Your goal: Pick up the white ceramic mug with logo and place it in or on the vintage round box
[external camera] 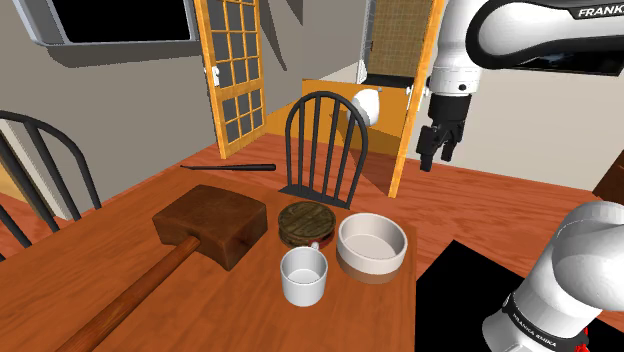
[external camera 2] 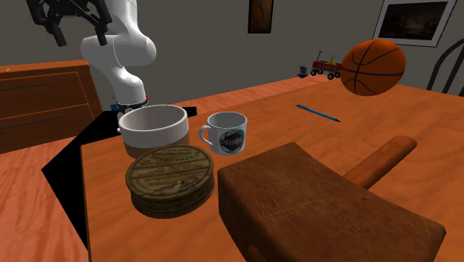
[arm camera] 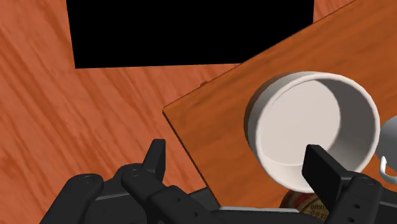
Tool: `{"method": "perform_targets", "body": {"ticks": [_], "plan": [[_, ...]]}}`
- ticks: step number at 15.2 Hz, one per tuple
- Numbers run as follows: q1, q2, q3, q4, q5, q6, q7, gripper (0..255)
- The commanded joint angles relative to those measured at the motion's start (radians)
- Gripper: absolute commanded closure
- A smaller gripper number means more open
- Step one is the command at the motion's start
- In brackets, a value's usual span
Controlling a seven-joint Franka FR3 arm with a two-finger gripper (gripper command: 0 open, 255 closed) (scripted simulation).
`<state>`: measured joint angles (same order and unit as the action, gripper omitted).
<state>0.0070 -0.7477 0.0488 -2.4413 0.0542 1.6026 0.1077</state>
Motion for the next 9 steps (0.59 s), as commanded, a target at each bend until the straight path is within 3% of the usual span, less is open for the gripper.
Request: {"method": "perform_targets", "body": {"ticks": [1,9], "plan": [[0.0,0.0,0.0,0.0,0.0,0.0,0.0,0],[0.072,0.098,0.171,-0.033,0.097,0.174,0.158,0]]}}
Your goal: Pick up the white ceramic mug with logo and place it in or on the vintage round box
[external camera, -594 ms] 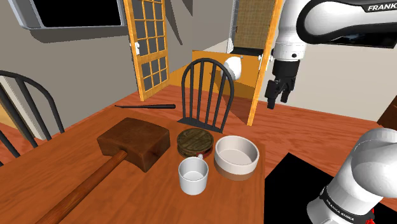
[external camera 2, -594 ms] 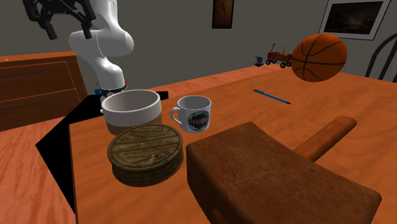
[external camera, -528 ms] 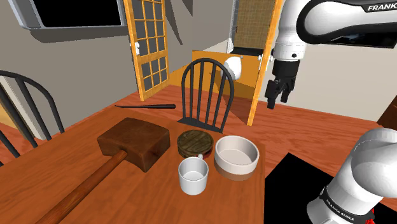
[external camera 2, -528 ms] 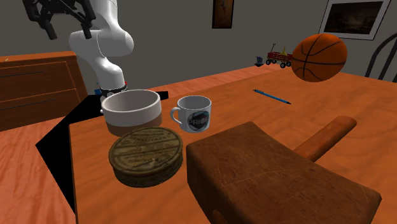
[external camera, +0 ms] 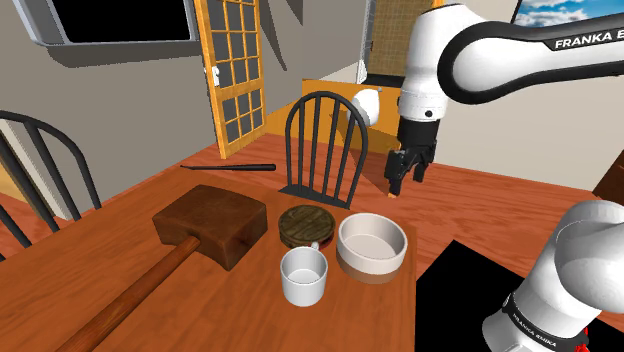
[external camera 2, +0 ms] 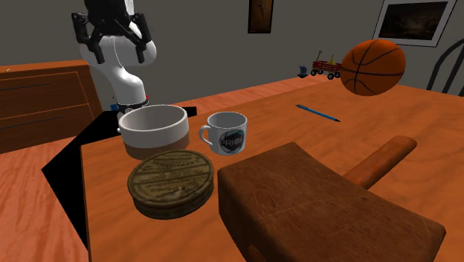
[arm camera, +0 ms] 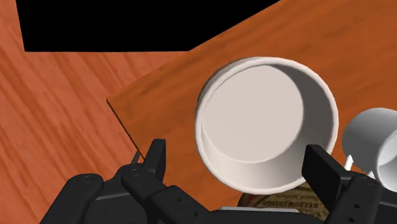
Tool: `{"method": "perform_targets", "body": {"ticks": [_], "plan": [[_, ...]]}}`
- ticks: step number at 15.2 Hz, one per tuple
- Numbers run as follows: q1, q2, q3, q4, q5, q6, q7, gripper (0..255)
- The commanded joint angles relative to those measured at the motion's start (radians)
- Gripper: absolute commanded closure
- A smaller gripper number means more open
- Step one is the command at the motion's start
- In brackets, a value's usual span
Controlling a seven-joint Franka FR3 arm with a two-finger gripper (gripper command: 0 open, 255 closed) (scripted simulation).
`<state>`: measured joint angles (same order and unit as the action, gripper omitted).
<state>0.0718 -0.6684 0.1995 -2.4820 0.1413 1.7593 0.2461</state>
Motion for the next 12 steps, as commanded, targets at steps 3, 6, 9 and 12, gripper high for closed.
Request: {"method": "perform_targets", "body": {"ticks": [3,6,9,12], "plan": [[0.028,0.079,0.086,0.017,0.033,0.086,0.08,0],[0.043,0.15,0.153,0.037,0.044,0.154,0.143,0],[0.052,0.232,0.219,0.068,0.041,0.219,0.21,0],[0.055,0.323,0.286,0.11,0.019,0.281,0.284,0]]}}
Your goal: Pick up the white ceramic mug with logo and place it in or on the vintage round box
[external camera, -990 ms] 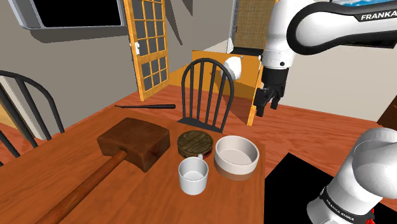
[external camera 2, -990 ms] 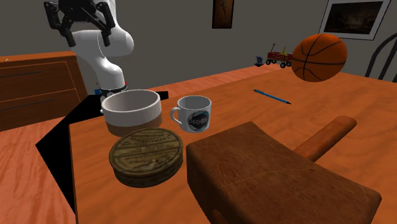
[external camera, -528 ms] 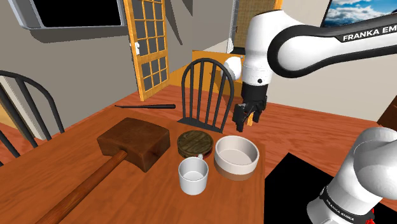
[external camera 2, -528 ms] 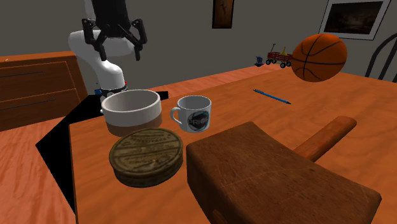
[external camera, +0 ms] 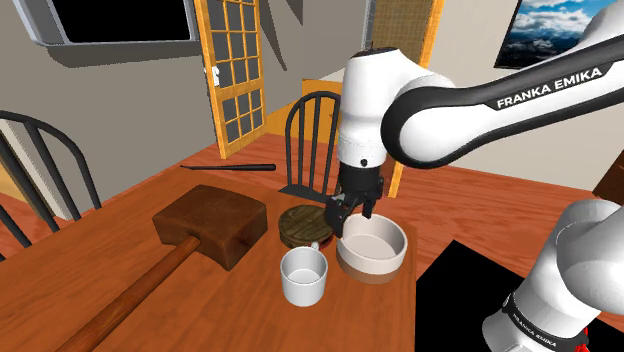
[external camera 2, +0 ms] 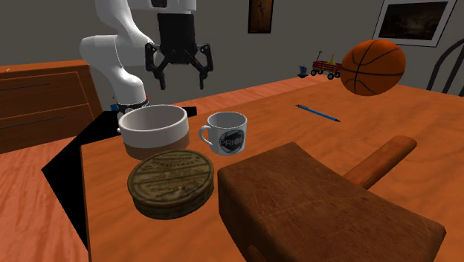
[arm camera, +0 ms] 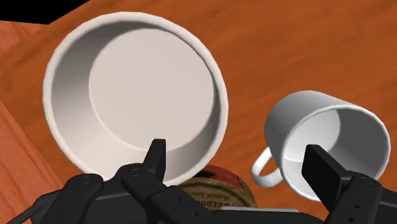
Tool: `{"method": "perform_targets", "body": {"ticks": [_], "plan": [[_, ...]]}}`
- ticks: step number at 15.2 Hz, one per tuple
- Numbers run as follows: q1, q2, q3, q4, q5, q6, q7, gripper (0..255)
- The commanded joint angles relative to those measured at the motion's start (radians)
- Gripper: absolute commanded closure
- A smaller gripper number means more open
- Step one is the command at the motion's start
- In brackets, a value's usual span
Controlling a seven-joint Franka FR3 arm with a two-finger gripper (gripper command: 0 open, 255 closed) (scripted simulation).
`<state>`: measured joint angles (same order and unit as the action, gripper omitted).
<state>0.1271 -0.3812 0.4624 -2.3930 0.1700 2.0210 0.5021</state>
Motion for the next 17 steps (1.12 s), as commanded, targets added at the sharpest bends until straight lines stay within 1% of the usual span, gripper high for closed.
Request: {"method": "perform_targets", "body": {"ticks": [1,4,6,9,12,13,17], "plan": [[-0.001,0.069,0.046,0.038,-0.022,0.039,0.055,0],[-0.002,0.175,0.11,0.094,-0.076,0.091,0.143,0],[-0.001,0.253,0.148,0.139,-0.129,0.119,0.21,0],[0.012,0.379,0.193,0.215,-0.23,0.149,0.32,0],[0.048,0.512,0.213,0.305,-0.348,0.159,0.433,0],[0.052,0.513,0.209,0.306,-0.349,0.159,0.433,0],[0.058,0.546,0.2,0.284,-0.38,0.205,0.455,0]]}}
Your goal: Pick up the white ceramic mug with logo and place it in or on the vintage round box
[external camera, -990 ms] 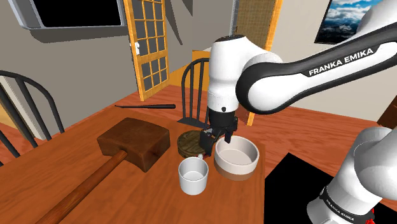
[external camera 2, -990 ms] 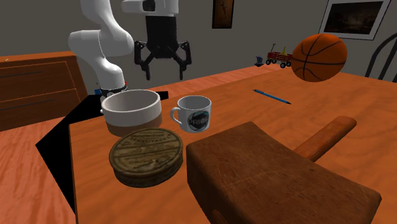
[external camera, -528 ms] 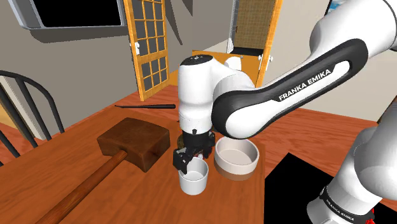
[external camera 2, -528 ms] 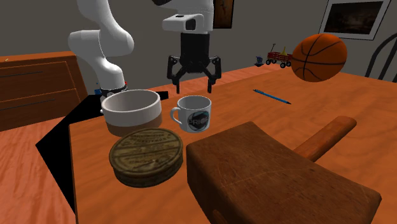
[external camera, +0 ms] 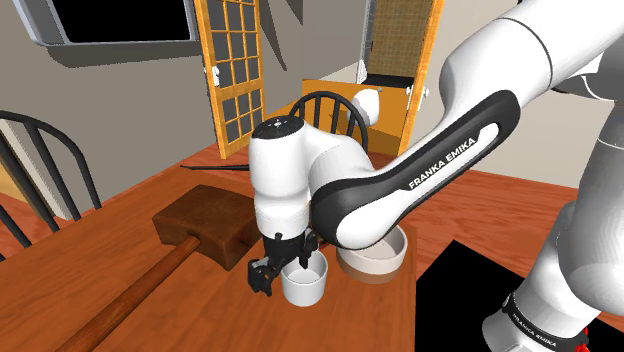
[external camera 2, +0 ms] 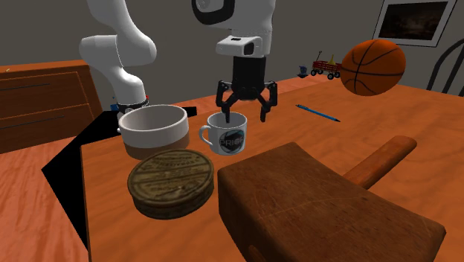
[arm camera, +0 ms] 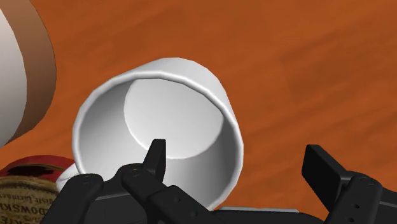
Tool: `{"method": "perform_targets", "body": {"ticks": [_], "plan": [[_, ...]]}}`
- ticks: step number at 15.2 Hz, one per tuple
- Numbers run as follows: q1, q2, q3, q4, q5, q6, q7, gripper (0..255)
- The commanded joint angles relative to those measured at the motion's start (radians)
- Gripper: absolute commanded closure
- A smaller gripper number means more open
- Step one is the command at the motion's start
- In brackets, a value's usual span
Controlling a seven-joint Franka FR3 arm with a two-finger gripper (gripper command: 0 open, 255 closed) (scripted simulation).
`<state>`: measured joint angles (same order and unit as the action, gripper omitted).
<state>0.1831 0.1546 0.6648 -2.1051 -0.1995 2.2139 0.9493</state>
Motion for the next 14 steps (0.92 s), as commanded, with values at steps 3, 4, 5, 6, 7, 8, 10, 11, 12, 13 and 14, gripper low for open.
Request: {"method": "perform_targets", "body": {"ticks": [3,4,5,6,7,8,10,11,12,13,14], "plan": [[0.008,0.043,-0.011,-0.02,-0.041,0.052,0.028,0],[0.008,0.043,-0.012,-0.02,-0.041,0.052,0.028,0],[0.008,0.043,-0.012,-0.02,-0.041,0.052,0.028,0],[0.008,0.043,-0.012,-0.02,-0.041,0.052,0.028,0],[0.008,0.043,-0.012,-0.02,-0.041,0.052,0.028,0],[0.008,0.043,-0.012,-0.02,-0.041,0.052,0.028,0],[0.008,0.043,-0.012,-0.02,-0.041,0.052,0.028,0],[0.008,0.043,-0.012,-0.02,-0.041,0.052,0.028,0],[0.008,0.043,-0.012,-0.02,-0.041,0.052,0.028,255],[0.008,0.043,-0.012,-0.02,-0.041,0.052,0.028,255],[0.008,0.043,-0.012,-0.02,-0.041,0.052,0.028,255]]}}
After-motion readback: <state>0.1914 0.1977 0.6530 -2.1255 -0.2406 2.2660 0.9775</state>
